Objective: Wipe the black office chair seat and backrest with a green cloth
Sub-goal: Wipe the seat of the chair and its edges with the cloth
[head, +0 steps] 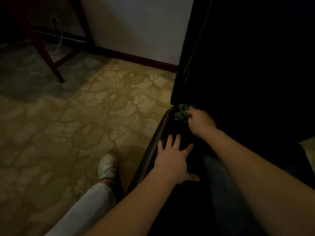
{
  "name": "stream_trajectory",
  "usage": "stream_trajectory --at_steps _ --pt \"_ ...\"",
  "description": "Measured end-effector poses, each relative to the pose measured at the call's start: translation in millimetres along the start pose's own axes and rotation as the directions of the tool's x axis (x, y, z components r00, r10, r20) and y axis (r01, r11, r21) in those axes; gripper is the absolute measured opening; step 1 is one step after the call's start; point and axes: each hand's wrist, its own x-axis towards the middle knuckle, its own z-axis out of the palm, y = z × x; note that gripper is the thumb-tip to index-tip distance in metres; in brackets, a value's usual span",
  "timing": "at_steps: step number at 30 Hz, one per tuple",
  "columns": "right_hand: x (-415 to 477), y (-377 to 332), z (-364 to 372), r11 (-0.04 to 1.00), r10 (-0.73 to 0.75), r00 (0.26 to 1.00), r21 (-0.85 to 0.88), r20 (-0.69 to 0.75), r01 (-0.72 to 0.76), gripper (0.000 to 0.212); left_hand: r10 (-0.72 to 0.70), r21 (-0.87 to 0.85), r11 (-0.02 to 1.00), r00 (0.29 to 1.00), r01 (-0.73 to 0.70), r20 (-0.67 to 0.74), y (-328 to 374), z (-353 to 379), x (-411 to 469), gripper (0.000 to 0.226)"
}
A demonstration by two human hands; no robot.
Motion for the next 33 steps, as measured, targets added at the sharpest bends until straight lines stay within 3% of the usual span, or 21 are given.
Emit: stream_trajectory --at_steps 7,17,21,24,26,29,31,33 --pt "4.3 -23.0 0.6 1.000 -0.012 1.000 0.023 -0.001 0.013 0.038 -0.018 -0.002 1.000 0.999 0.018 0.029 3.4 0.2 1.9 0.111" --pt "-9.6 -6.3 0.2 0.930 -0.348 0.934 0.154 0.085 0.332 0.050 -0.011 -0.039 0.999 1.000 0.012 0.009 1.0 2.4 0.8 0.109" --pt "-44.8 21.7 1.3 0.927 -0.262 0.963 0.259 -0.069 0.271 0.058 0.017 -0.052 0.998 1.000 -0.018 -0.021 -3.2 -0.2 -2.0 0.109" --pt "-69.4 35.7 1.2 0.951 -0.161 0.985 0.259 -0.056 0.170 0.063 0.052 -0.064 0.996 0.998 -0.054 -0.032 -6.7 -11.2 -6.2 0.100" --pt "-80.9 38.8 3.6 0.967 -0.145 0.989 0.210 -0.002 0.142 0.064 0.068 -0.083 0.994 0.992 -0.077 -0.102 -13.3 -22.7 -7.6 0.075" --pt "-92.6 41.5 14.3 0.989 -0.107 0.990 0.116 0.086 0.097 0.062 0.009 -0.189 0.978 0.919 -0.091 -0.394 -27.9 -39.9 0.6 0.030" --pt "-96.6 43.0 22.9 0.994 -0.103 0.990 0.046 0.099 0.098 0.061 -0.009 -0.127 0.989 0.836 -0.072 -0.549 -36.4 -50.5 15.5 0.025" --pt "-94.9 42.9 27.0 0.994 -0.100 0.992 0.057 0.071 0.096 0.059 0.027 -0.016 0.999 0.826 -0.043 -0.563 -43.4 -64.4 34.2 0.033"
